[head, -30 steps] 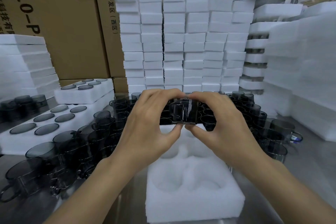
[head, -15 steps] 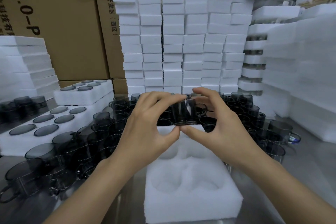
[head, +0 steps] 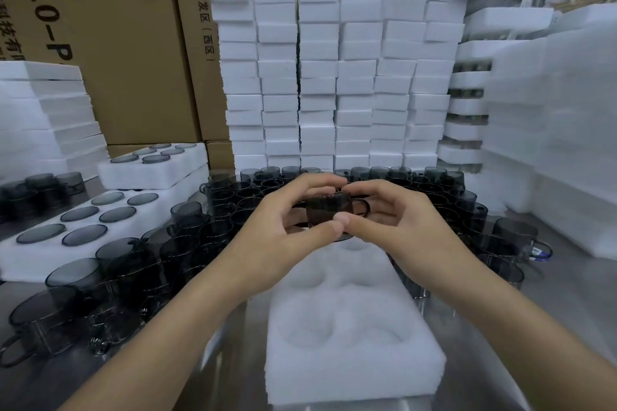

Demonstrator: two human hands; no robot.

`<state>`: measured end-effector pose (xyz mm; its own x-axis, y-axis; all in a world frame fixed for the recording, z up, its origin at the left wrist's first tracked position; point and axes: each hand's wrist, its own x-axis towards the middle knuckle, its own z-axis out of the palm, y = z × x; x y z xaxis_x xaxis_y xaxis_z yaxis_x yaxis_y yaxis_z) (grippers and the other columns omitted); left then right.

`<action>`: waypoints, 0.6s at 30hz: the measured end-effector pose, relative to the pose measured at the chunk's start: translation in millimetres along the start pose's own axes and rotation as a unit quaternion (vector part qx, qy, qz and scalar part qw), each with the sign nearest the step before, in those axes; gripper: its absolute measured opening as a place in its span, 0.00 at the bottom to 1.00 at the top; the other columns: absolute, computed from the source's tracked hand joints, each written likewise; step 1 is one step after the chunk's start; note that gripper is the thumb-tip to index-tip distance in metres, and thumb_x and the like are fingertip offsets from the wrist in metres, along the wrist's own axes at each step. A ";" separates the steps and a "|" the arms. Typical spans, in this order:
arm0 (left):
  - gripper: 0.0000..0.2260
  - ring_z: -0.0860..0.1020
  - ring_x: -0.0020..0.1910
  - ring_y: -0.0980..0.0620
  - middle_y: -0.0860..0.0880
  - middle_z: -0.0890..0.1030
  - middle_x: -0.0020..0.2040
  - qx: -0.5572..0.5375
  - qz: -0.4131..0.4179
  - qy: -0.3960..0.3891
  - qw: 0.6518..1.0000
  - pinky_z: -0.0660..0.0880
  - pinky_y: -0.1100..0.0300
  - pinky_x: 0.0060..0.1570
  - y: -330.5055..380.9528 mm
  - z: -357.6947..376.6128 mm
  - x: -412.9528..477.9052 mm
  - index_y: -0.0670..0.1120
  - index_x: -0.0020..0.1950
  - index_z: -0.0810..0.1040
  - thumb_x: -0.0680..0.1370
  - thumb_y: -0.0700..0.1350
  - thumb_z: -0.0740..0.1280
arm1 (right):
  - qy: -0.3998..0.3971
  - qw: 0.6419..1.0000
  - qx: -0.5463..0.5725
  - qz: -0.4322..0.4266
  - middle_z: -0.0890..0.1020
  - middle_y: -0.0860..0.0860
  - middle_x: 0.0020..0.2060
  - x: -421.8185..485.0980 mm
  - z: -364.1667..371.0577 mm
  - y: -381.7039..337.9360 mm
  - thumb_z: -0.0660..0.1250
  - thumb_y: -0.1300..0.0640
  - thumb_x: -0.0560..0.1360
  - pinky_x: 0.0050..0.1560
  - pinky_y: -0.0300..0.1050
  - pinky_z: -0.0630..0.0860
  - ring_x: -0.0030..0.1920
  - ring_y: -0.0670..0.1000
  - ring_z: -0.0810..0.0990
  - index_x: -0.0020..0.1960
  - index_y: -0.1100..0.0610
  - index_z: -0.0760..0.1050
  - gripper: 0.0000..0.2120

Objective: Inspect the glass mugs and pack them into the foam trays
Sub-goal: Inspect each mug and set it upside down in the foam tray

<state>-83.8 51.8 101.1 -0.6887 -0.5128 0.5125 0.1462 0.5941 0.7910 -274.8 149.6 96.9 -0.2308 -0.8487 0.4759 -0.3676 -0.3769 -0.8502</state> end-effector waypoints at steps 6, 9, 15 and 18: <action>0.22 0.86 0.57 0.56 0.58 0.85 0.63 0.052 -0.039 0.119 0.991 0.83 0.55 0.61 -16.4 -6.9 4.0 0.58 0.66 0.82 0.76 0.41 0.80 | 0.037 0.995 -0.082 0.042 0.82 0.39 0.61 2.6 -5.2 8.9 0.71 0.55 0.82 0.61 0.46 0.79 0.59 0.42 0.83 0.68 0.39 0.77 0.18; 0.23 0.84 0.57 0.59 0.63 0.83 0.63 0.118 -0.066 0.141 0.981 0.81 0.59 0.61 -24.4 -14.7 5.0 0.59 0.68 0.81 0.76 0.42 0.79 | 0.082 0.989 -0.113 0.050 0.82 0.40 0.59 4.2 -9.6 14.1 0.66 0.61 0.82 0.54 0.37 0.77 0.58 0.44 0.81 0.66 0.40 0.77 0.19; 0.27 0.82 0.57 0.66 0.62 0.82 0.64 0.182 -0.094 0.065 0.977 0.78 0.71 0.55 -29.8 -21.9 4.0 0.59 0.73 0.79 0.75 0.45 0.78 | 0.016 0.974 -0.217 0.056 0.82 0.41 0.54 1.9 -9.3 21.9 0.68 0.61 0.81 0.48 0.27 0.74 0.53 0.38 0.80 0.62 0.44 0.80 0.15; 0.27 0.83 0.58 0.63 0.61 0.81 0.65 0.167 -0.088 0.049 0.981 0.79 0.69 0.55 -32.9 -21.8 4.5 0.57 0.72 0.79 0.75 0.41 0.78 | -0.008 0.969 -0.238 0.065 0.83 0.42 0.52 0.1 -3.9 24.8 0.68 0.59 0.81 0.48 0.35 0.78 0.52 0.45 0.82 0.60 0.43 0.81 0.12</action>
<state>-76.3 16.5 84.6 -0.6086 -0.6726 0.4210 -0.2202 0.6529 0.7247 -287.5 141.7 76.7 -0.2910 -0.8844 0.3649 -0.7116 -0.0549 -0.7005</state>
